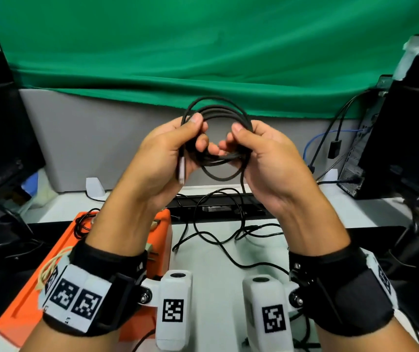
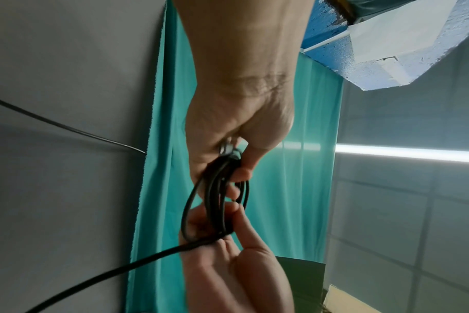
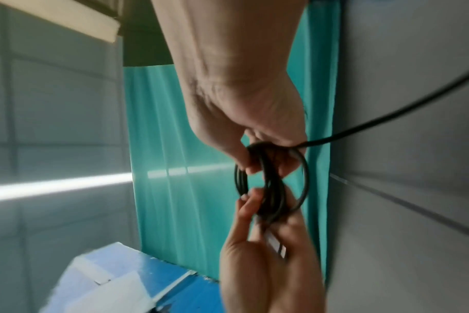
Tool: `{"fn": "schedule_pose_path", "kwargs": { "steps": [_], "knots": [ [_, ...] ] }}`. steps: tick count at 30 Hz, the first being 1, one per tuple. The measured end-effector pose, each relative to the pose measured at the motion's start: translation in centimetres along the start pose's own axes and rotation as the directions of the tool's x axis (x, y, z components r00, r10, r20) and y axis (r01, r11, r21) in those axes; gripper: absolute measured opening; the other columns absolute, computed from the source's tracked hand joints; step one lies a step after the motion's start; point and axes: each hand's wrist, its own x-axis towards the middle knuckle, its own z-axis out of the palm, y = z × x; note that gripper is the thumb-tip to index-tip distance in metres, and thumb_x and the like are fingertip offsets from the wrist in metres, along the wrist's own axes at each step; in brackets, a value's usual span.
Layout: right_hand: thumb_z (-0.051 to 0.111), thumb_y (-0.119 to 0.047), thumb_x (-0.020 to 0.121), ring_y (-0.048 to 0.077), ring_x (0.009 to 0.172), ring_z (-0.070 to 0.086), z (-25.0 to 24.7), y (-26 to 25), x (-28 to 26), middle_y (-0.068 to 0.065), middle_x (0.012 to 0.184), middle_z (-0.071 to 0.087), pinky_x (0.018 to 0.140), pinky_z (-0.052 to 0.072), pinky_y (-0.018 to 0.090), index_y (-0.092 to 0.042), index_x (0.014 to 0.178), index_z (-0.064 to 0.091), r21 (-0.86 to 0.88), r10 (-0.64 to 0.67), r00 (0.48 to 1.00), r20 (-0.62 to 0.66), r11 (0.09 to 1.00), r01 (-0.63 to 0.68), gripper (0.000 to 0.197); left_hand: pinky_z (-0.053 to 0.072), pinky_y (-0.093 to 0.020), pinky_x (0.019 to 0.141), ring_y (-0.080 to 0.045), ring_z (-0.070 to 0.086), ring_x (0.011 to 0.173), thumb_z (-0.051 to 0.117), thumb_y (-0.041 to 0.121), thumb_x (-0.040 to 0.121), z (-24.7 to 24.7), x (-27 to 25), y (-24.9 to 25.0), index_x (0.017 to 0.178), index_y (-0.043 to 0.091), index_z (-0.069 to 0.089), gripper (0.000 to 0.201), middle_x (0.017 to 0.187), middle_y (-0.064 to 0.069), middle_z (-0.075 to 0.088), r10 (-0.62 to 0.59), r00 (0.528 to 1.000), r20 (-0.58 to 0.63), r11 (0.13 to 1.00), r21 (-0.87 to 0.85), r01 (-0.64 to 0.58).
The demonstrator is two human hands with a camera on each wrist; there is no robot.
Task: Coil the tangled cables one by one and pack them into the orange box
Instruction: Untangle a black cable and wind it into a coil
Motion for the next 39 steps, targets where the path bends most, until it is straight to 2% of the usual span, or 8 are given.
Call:
{"fn": "schedule_pose_path", "kwargs": {
  "steps": [6, 12, 17, 20, 25, 28, 33, 39],
  "knots": [
    [0.045, -0.002, 0.102, 0.01, 0.052, 0.048, 1.2, -0.2, -0.5, 0.004, 0.069, 0.046, 0.056, 0.045, 0.028, -0.009, 0.085, 0.049, 0.21, -0.032, 0.997, -0.065, 0.977, 0.045, 0.019, 0.059, -0.04, 0.074, -0.02, 0.064, 0.082, 0.049, 0.021, 0.101, -0.3, -0.6, -0.1, 0.088, 0.012, 0.057, 0.017, 0.089, -0.009, 0.062, -0.129, 0.986, 0.102, 0.989, 0.086, 0.12],
    [0.042, -0.012, 0.107, 0.013, 0.073, 0.062, -0.6, -0.4, -0.3, -0.006, 0.071, 0.058, 0.085, 0.056, 0.048, -0.018, 0.094, 0.058, -0.39, -0.094, 0.995, 0.025, 0.916, 0.096, 0.021, 0.054, -0.031, 0.067, -0.01, 0.064, 0.077, 0.048, 0.033, 0.102, -1.2, -0.6, 1.0, 0.093, 0.015, 0.067, 0.028, 0.086, 0.0, 0.069, -0.012, 0.998, 0.057, 0.948, 0.32, -0.007],
    [0.039, -0.011, 0.108, 0.009, 0.068, 0.069, -0.9, -0.8, -0.6, -0.01, 0.064, 0.059, 0.072, 0.057, 0.042, -0.02, 0.097, 0.057, -0.562, -0.083, 0.994, 0.072, 0.82, 0.108, 0.023, 0.051, -0.026, 0.052, -0.012, 0.055, 0.057, 0.041, 0.026, 0.108, -2.4, -0.4, 1.5, 0.091, 0.012, 0.062, 0.03, 0.067, 0.002, 0.06, 0.08, 0.996, -0.031, 0.931, 0.36, -0.064],
    [0.037, -0.009, 0.107, 0.012, 0.067, 0.073, -1.5, -1.4, -0.6, -0.004, 0.07, 0.058, 0.065, 0.059, 0.035, -0.015, 0.099, 0.055, -0.654, -0.166, 0.986, 0.024, 0.743, 0.141, 0.021, 0.021, -0.022, 0.042, -0.009, 0.027, 0.045, 0.045, 0.028, 0.107, -3.9, -0.3, 2.3, 0.091, 0.013, 0.063, 0.029, 0.057, 0.005, 0.036, 0.106, 0.99, -0.098, 0.927, 0.37, -0.063],
    [0.034, -0.006, 0.103, 0.012, 0.056, 0.07, -2.5, -1.4, 0.0, -0.006, 0.072, 0.051, 0.06, 0.059, 0.038, -0.007, 0.106, 0.052, -0.733, -0.344, 0.934, -0.1, 0.66, 0.165, 0.018, 0.026, -0.028, 0.047, -0.016, 0.037, 0.048, 0.052, 0.028, 0.102, -5.8, -1.0, 3.1, 0.088, 0.012, 0.076, 0.032, 0.055, 0.0, 0.049, -0.051, 0.997, 0.053, 0.708, 0.707, -0.001],
    [0.036, -0.008, 0.104, 0.013, 0.057, 0.071, -2.4, -1.0, -0.1, -0.008, 0.074, 0.054, 0.065, 0.061, 0.044, -0.013, 0.106, 0.05, -0.79, -0.345, 0.937, -0.054, 0.588, 0.171, 0.015, 0.052, -0.032, 0.093, -0.001, 0.069, 0.092, 0.065, 0.04, 0.088, -5.4, -1.1, 2.6, 0.118, 0.032, 0.071, 0.032, 0.099, 0.012, 0.077, -0.213, 0.973, 0.085, 0.491, 0.87, 0.032],
    [0.041, -0.004, 0.101, 0.014, 0.062, 0.07, -1.5, -0.3, -0.5, 0.002, 0.073, 0.066, 0.066, 0.057, 0.043, -0.022, 0.103, 0.048, -0.895, -0.29, 0.952, 0.092, 0.396, 0.207, 0.02, 0.052, -0.034, 0.097, -0.015, 0.072, 0.101, 0.048, 0.059, 0.095, -2.3, -0.7, 0.8, 0.118, 0.018, 0.069, 0.052, 0.105, -0.001, 0.077, -0.053, 0.987, 0.153, 0.806, 0.59, -0.049],
    [0.042, -0.011, 0.1, 0.036, 0.081, 0.057, -0.5, -0.2, -1.0, 0.006, 0.092, 0.063, 0.063, 0.042, 0.041, -0.02, 0.106, 0.039, -0.94, -0.324, 0.939, 0.114, 0.272, 0.208, 0.011, 0.055, -0.026, 0.076, -0.013, 0.066, 0.078, 0.06, 0.044, 0.088, 0.1, -0.3, -1.3, 0.093, -0.002, 0.065, 0.046, 0.083, -0.005, 0.069, 0.085, 0.972, 0.219, 0.839, 0.511, -0.189]
  ]
}}
